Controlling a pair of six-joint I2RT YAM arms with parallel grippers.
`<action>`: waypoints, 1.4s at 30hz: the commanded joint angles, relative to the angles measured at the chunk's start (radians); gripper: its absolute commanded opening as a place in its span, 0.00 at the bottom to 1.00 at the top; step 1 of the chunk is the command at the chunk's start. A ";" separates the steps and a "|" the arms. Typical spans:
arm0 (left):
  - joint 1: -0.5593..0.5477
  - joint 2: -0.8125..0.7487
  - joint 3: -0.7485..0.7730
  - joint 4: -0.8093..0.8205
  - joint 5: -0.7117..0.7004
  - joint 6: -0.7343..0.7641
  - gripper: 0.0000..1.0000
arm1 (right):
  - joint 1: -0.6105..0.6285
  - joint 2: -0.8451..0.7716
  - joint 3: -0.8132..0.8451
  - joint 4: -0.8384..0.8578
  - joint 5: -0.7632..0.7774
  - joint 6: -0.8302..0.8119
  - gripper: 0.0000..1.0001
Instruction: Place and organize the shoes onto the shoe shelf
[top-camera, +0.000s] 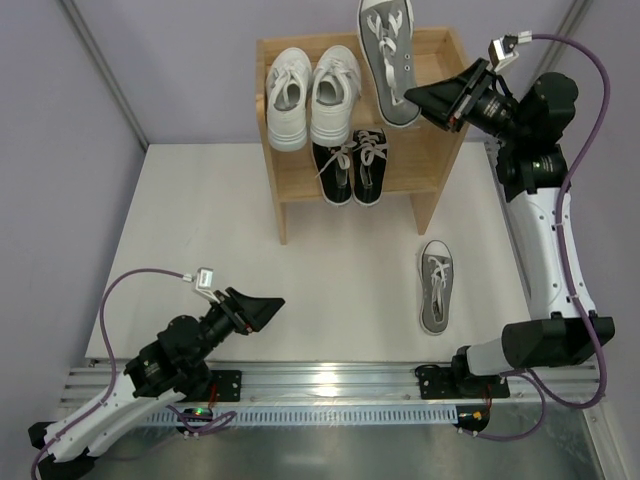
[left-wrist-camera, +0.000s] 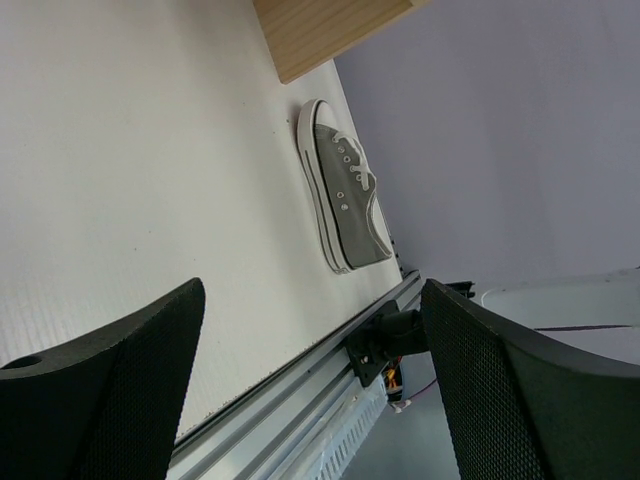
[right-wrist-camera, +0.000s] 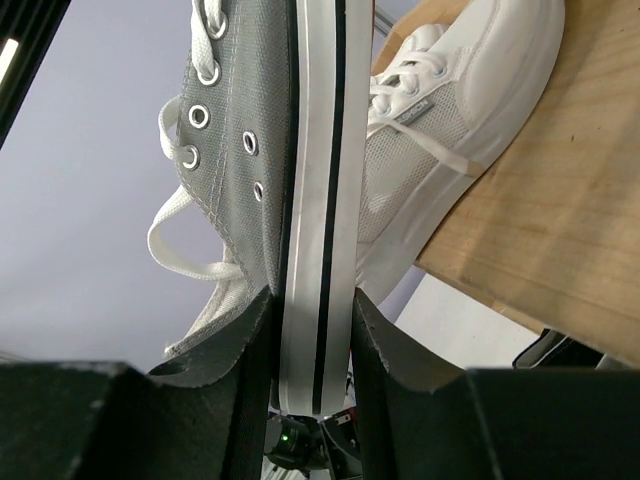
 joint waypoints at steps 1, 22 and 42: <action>0.003 -0.051 0.022 0.005 -0.010 0.022 0.86 | -0.009 -0.093 -0.058 0.158 0.006 0.062 0.04; 0.003 -0.051 0.029 -0.003 -0.028 0.028 0.86 | -0.035 -0.230 -0.298 0.173 0.104 0.413 0.04; 0.003 -0.051 0.011 0.038 -0.034 0.033 0.86 | -0.033 -0.155 -0.252 0.032 0.094 0.377 0.04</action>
